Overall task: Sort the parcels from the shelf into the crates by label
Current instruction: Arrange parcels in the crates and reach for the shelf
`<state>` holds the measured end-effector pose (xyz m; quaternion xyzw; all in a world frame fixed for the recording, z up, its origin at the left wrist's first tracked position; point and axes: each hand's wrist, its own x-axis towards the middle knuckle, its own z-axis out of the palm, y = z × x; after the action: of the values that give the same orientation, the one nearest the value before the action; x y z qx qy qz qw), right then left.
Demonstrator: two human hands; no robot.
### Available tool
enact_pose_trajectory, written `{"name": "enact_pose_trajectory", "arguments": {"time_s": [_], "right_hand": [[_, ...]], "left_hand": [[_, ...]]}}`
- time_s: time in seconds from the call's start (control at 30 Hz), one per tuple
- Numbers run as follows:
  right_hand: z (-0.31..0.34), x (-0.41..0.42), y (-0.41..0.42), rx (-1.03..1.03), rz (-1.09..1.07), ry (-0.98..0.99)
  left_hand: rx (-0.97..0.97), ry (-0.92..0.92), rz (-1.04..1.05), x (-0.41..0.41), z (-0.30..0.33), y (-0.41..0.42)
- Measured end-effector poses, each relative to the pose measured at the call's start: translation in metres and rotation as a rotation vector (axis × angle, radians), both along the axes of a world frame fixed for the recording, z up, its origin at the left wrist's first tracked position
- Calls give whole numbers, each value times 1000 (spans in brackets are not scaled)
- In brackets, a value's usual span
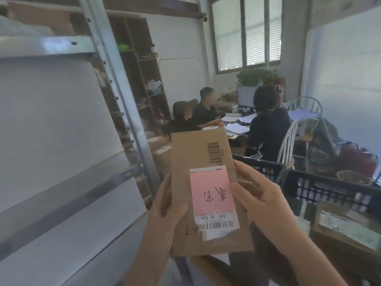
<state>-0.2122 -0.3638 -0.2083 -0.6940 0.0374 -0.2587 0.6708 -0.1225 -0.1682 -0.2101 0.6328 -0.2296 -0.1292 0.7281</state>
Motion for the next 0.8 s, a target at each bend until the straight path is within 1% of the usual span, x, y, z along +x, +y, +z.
{"name": "enact_pose_trajectory", "arguments": {"time_s": [0.3,0.53,0.63,0.8], "right_hand": [[-13,-9,-55,22,-215,56],[-23,21,-81,-40,-443,87],[-29,41,-88,-84,-552,141],[-47,65,-90,-130,-765,274]], "left_hand": [[14,36,-183,32,-20,-77],[54,13,-341,87,-30,-125],[51,18,-425,114,-36,-141],[60,-60,-574,139,-47,-168]]}}
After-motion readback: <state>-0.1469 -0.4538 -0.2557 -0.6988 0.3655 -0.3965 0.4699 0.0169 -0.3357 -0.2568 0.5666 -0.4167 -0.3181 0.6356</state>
